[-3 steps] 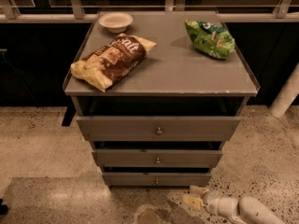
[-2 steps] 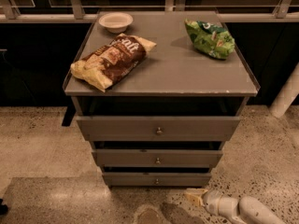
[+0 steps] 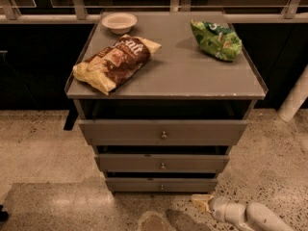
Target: Open bottom drawer
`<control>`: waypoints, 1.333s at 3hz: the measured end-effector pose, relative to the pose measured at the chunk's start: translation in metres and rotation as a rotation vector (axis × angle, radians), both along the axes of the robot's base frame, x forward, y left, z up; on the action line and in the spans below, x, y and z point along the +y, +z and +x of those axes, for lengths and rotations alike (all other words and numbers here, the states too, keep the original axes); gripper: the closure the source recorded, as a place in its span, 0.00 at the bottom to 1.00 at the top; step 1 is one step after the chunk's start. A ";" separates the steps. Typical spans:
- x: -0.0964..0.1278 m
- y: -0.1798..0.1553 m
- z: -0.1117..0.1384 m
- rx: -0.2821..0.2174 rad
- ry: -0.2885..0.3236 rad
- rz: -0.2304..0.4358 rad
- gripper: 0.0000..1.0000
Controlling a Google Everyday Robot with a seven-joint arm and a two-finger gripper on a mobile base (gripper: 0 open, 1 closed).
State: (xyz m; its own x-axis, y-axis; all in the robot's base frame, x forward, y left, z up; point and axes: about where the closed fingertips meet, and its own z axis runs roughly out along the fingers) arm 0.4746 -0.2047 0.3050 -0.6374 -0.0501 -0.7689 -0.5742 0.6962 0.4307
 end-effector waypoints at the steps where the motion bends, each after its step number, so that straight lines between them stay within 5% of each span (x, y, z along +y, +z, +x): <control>1: -0.008 -0.006 0.009 -0.036 -0.016 0.003 1.00; 2: 0.004 -0.033 0.025 -0.059 0.009 0.081 1.00; 3: 0.036 -0.071 0.037 -0.021 0.075 0.211 1.00; 4: 0.058 -0.094 0.067 0.009 0.127 0.267 1.00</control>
Offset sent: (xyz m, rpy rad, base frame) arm 0.0929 -0.0481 -0.0645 0.1729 -0.1502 -0.0450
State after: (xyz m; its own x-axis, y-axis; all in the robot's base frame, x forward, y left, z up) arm 0.5420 -0.1470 0.2108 -0.6461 0.0734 -0.7597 -0.6449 0.4800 0.5948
